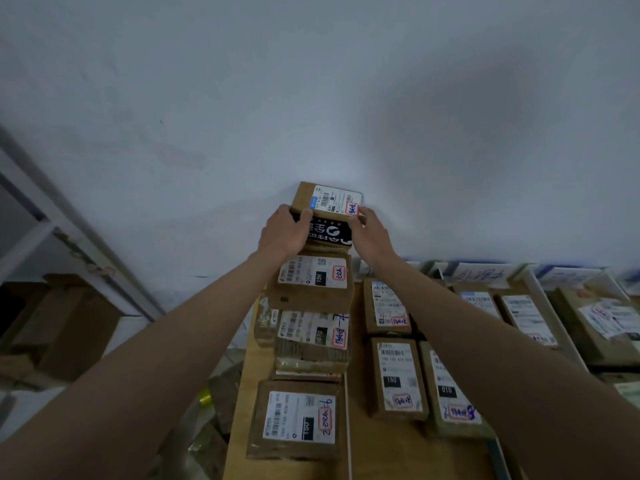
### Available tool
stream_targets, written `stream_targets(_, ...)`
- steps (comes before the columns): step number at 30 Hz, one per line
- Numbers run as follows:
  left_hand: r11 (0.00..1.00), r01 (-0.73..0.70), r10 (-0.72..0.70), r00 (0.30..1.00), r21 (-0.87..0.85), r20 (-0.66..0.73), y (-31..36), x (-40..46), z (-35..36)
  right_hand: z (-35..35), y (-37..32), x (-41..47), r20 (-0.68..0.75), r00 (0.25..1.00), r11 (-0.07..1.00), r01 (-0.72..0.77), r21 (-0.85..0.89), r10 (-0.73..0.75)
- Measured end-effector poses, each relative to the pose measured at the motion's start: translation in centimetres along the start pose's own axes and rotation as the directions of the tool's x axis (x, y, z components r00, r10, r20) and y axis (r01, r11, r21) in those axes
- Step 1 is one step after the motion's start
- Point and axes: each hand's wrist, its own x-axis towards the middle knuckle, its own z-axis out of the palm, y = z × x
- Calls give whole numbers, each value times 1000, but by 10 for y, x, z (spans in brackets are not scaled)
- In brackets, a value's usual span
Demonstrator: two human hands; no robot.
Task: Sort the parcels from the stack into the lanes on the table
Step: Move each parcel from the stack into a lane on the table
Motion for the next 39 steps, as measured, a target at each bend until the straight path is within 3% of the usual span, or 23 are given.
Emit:
stream_targets(4, 978, 14, -32, 996, -210, -81, 2, -5, -6, -2, 4, -18, -75, 994, 953, -57, 298, 83)
stream_targets(7, 942, -40, -4, 991, -332, -132, 2, -11, -18, -10, 5, -40, 64, 986, 871, -167, 461, 155)
stream_targets(10, 910, -104, 61, 991, -402, -120, 4, -21, -29, -15, 3, -61, 171, 965, 897, -249, 365, 198)
stream_targets(13, 878, -93, 83, 996, -470, -42, 10, -38, -37, -17, 6, -76, 113, 965, 925, -261, 275, 238)
stream_targets(18, 894, -97, 116, 993, -437, 16, 21, -72, -43, -26, 4, -102, 89, 970, 897, -243, 368, 226)
stream_targets(23, 883, -9, 20, 1000, -469, 19, 22, -115, -41, -33, 2, -131, 17, 977, 893, -203, 401, 214)
stream_targets(31, 954, 74, -52, 995, -289, 84, 5, -179, -30, -32, 20, -189, -9, 969, 894, -223, 389, 246)
stream_targets(37, 979, -47, 71, 990, -198, 118, 1, -225, -19, -37, 31, -225, -23, 976, 916, -197, 350, 218)
stream_targets(39, 978, -52, 77, 990, -202, 121, 3, -238, -19, -44, 36, -239, -17, 986, 953, -158, 258, 168)
